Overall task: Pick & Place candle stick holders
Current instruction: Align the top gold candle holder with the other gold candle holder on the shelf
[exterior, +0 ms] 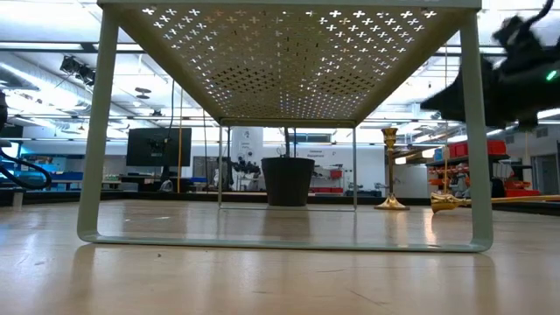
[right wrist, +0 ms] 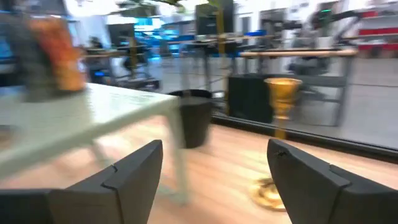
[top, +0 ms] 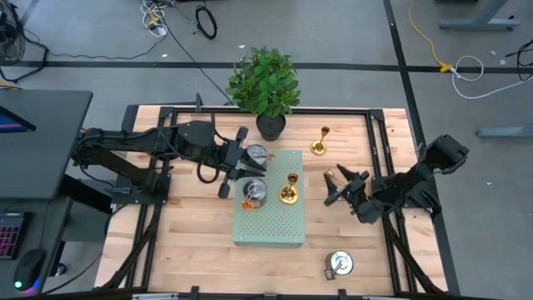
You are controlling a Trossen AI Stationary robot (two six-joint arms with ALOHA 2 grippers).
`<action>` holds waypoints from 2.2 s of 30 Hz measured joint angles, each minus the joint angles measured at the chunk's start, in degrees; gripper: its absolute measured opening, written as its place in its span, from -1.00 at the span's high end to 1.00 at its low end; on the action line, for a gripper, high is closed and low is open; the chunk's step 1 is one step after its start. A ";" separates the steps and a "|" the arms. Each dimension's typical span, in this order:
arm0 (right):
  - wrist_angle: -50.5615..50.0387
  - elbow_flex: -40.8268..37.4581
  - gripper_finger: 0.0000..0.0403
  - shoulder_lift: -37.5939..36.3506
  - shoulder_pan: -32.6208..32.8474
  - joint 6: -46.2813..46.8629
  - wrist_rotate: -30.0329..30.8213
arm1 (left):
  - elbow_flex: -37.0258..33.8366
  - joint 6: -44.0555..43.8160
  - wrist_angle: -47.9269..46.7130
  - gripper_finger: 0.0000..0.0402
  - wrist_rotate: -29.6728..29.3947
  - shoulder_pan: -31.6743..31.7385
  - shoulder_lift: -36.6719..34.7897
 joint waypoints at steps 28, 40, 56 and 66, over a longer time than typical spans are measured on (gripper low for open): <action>0.11 -3.54 -0.44 0.02 -42.04 -0.09 -38.56 | 0.00 0.17 0.06 0.67 0.00 0.02 0.00; -0.99 -0.44 -0.44 0.15 -50.57 -4.50 -46.61 | 0.00 0.17 0.07 0.67 0.00 0.01 0.00; -0.67 -0.41 -0.41 1.97 -52.87 -2.96 -50.48 | 0.00 1.51 0.06 0.67 -0.02 0.02 0.00; -0.67 -0.41 0.03 1.97 -52.87 -2.96 -50.61 | 0.00 1.53 0.06 0.67 -0.02 0.02 0.00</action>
